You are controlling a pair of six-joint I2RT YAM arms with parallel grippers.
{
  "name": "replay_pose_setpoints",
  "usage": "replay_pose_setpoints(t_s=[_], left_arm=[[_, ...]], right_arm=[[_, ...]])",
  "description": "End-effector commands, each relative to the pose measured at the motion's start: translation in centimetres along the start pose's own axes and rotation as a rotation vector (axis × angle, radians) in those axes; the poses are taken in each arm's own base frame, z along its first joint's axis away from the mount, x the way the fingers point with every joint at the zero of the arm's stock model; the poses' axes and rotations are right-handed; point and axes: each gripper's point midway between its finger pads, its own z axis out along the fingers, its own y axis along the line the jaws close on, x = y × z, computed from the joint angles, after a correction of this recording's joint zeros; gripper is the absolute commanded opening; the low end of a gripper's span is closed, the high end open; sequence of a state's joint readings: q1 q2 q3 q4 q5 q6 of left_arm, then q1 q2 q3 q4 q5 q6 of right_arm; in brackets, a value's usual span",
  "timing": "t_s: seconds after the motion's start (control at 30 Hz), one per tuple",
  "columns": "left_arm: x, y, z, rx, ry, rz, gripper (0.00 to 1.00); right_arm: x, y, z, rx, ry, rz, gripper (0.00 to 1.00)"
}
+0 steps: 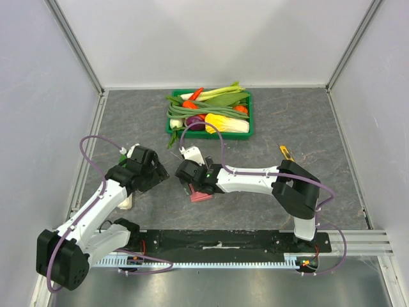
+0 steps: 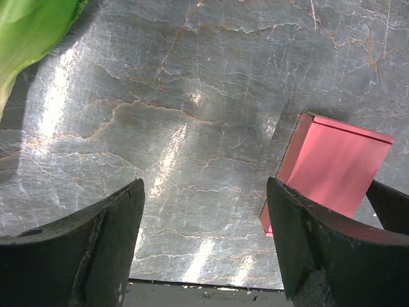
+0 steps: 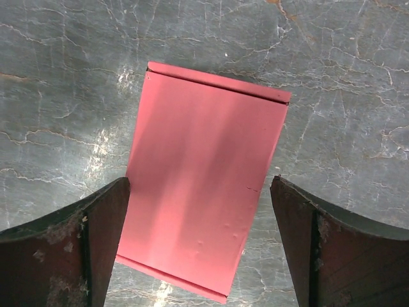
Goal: Unpack the express box
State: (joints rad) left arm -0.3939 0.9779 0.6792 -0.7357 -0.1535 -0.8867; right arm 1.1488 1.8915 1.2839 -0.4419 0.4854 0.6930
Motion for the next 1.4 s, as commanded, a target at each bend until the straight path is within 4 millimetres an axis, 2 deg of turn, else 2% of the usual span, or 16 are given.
replay_pose_setpoints(t_s=[0.0,0.23,0.73,0.9,0.93,0.97,1.0,1.03,1.07,1.1,1.13,1.17,1.23,1.27,1.33,1.37], left_arm=[[-0.6,0.0,-0.3,0.009,-0.025,0.004,0.83],[-0.7,-0.2,-0.4,0.015,-0.029,0.003,0.83],[-0.1,-0.2,-0.1,0.027,-0.004,-0.011,0.83],[0.1,-1.3,-0.1,0.075,0.013,-0.001,0.83],[0.2,-1.4,0.0,0.084,0.018,0.0,0.82],[0.5,-1.8,0.0,0.103,0.035,0.014,0.82],[0.3,-2.3,0.0,0.129,0.033,0.022,0.82],[0.4,-2.6,0.0,0.142,0.04,0.03,0.82],[0.5,-2.9,-0.1,0.164,0.046,0.046,0.82],[0.5,-3.8,-0.3,0.207,0.052,0.057,0.82],[0.5,-4.1,-0.3,0.228,0.053,0.072,0.82],[0.7,-4.6,-0.5,0.257,0.067,0.08,0.82],[0.4,-5.5,-0.8,0.302,0.059,0.088,0.82],[0.5,-6.1,-1.2,0.335,0.068,0.098,0.82],[0.2,-7.4,-1.8,0.399,0.059,0.11,0.82],[0.4,-8.3,-2.3,0.448,0.077,0.116,0.82]], right_arm=[[0.3,0.1,0.0,0.008,0.005,0.01,0.98],[0.1,-0.1,-0.2,0.011,-0.006,0.015,0.98],[3.2,-0.4,1.9,0.012,0.096,0.001,0.97],[2.8,-0.8,1.8,-0.007,0.094,0.01,0.81],[3.3,-0.8,1.9,-0.028,0.112,0.015,0.76],[2.7,-0.5,1.7,-0.068,0.099,0.032,0.72],[2.4,-1.0,1.8,-0.08,0.101,0.054,0.69],[2.9,-1.2,1.7,-0.11,0.12,0.061,0.68],[1.4,-0.9,0.9,-0.161,0.074,0.069,0.66],[0.7,-1.7,0.7,-0.173,0.062,0.091,0.66],[0.9,-1.4,0.1,-0.228,0.081,0.091,0.66],[-1.0,-1.9,-0.7,-0.272,0.04,0.104,0.66],[-1.6,-1.9,-1.8,-0.364,0.033,0.12,0.66],[-3.3,-1.3,-3.4,-0.483,0.003,0.142,0.66],[-3.7,-1.4,-4.6,-0.568,-0.011,0.149,0.66],[-4.5,-0.9,-6.1,-0.667,-0.026,0.151,0.67]])
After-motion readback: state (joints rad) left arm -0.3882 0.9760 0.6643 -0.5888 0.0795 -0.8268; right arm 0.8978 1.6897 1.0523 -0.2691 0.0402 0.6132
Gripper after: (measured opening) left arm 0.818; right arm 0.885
